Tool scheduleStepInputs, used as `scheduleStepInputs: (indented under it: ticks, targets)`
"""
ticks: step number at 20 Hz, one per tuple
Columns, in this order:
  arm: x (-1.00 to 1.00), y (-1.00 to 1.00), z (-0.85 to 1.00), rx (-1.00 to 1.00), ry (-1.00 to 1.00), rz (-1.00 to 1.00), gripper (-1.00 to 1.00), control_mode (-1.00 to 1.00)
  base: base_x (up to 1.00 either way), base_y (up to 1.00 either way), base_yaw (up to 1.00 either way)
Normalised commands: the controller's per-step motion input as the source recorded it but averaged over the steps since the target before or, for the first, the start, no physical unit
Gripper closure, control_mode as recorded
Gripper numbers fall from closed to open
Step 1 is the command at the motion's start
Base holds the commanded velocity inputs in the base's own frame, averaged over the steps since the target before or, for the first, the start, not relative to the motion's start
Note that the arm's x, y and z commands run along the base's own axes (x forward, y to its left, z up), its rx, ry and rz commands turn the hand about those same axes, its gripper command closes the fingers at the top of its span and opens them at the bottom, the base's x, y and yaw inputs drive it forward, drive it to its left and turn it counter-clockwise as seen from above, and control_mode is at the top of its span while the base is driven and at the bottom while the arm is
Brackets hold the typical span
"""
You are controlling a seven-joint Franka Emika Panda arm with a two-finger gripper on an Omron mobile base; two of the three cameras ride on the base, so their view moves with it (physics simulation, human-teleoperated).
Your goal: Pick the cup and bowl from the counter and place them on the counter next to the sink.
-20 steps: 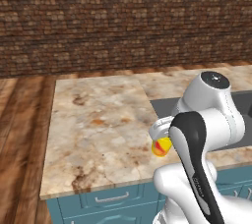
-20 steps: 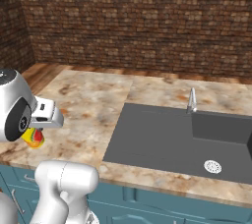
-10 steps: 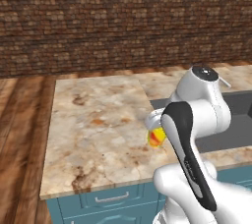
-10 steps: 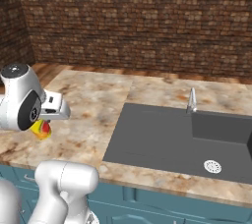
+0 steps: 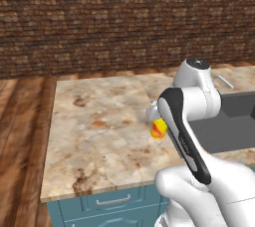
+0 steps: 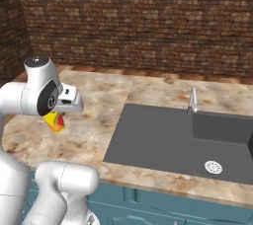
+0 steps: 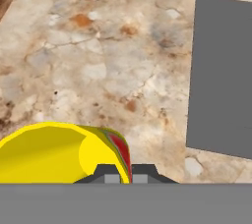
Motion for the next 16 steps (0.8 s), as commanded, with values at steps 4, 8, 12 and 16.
scheduleStepInputs:
  ticks: [4,8,12,16]
  targets:
    - [0.05,-0.06,-0.26,-0.01,0.0,-0.07,1.0,-1.0,0.0,0.0,0.0]
    - [0.0,-0.05,-0.56,-0.02,-0.06,-0.08,1.0,-1.0,0.0,0.0,0.0]
    - [0.0,-0.06,-0.41,-0.01,-0.11,-0.09,1.0,-1.0,0.0,0.0,0.0]
    - [0.0,-0.08,-0.08,0.0,-0.1,-0.1,1.0,-1.0,0.0,0.0,0.0]
